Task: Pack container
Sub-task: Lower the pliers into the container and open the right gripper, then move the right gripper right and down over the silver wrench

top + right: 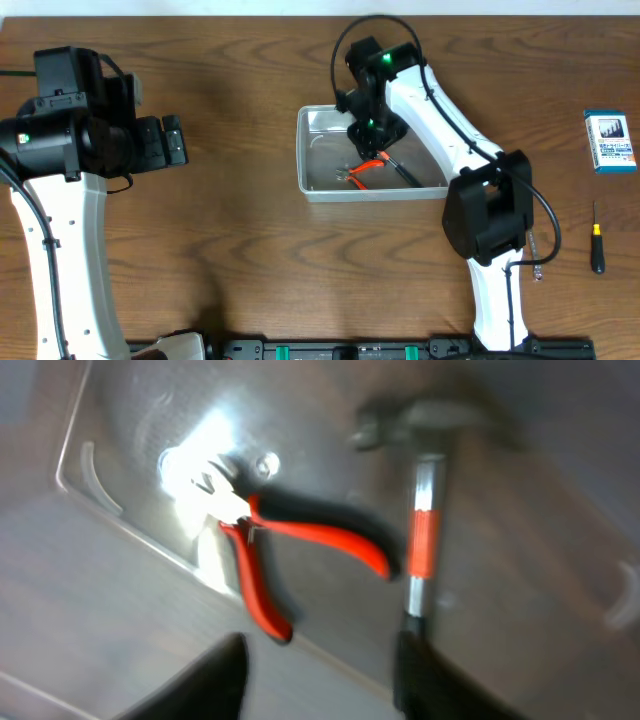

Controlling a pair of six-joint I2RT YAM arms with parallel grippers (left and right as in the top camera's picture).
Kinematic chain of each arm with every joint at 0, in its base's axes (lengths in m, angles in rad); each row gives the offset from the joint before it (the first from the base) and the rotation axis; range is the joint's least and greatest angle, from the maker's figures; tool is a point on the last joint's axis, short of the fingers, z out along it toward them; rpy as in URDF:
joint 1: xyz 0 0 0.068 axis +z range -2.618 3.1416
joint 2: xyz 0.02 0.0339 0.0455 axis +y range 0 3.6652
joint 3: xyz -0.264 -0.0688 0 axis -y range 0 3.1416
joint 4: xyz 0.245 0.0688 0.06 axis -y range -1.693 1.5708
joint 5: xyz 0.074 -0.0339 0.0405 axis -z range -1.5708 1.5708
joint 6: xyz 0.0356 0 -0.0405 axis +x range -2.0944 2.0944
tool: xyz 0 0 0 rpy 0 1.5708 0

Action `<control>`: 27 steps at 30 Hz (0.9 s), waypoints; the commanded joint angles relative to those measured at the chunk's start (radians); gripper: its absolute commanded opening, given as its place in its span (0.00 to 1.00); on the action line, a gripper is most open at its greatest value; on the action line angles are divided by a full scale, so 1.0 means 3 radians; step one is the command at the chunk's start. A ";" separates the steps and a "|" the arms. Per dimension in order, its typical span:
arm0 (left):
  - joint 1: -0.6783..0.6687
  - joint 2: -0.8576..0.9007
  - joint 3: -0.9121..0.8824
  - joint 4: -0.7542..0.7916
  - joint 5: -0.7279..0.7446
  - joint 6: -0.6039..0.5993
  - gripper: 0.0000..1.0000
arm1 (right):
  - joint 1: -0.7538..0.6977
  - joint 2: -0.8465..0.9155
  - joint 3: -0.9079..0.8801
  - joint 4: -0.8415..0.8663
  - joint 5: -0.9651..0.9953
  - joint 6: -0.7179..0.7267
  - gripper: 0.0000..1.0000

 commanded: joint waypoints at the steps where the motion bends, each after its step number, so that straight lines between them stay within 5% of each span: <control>1: 0.0015 0.0010 0.0060 -0.0006 -0.0028 -0.0001 0.98 | -0.0122 -0.0088 0.0420 -0.0150 0.0310 0.0366 0.78; 2: 0.0015 0.0010 0.0060 -0.0013 -0.0028 -0.0003 0.98 | -0.0178 -0.0088 0.0561 -0.0271 0.0337 0.0395 0.97; 3: 0.0015 0.0010 0.0060 -0.0017 -0.0028 -0.0001 0.98 | -0.0229 -0.0089 0.0671 -0.0374 0.0345 0.0418 0.99; 9: 0.0015 0.0010 0.0060 -0.0023 -0.0028 -0.0003 0.98 | -0.0708 -0.0174 0.1338 -0.1024 0.0337 0.0576 0.99; 15: 0.0015 0.0010 0.0060 -0.0027 -0.0027 -0.0004 0.98 | -0.1113 -0.0608 0.1310 -0.1025 0.0153 0.0594 0.99; 27: 0.0015 0.0010 0.0060 -0.0072 -0.0027 -0.0004 0.98 | -0.1921 -0.2045 -0.0626 -0.0690 0.0231 0.0219 0.99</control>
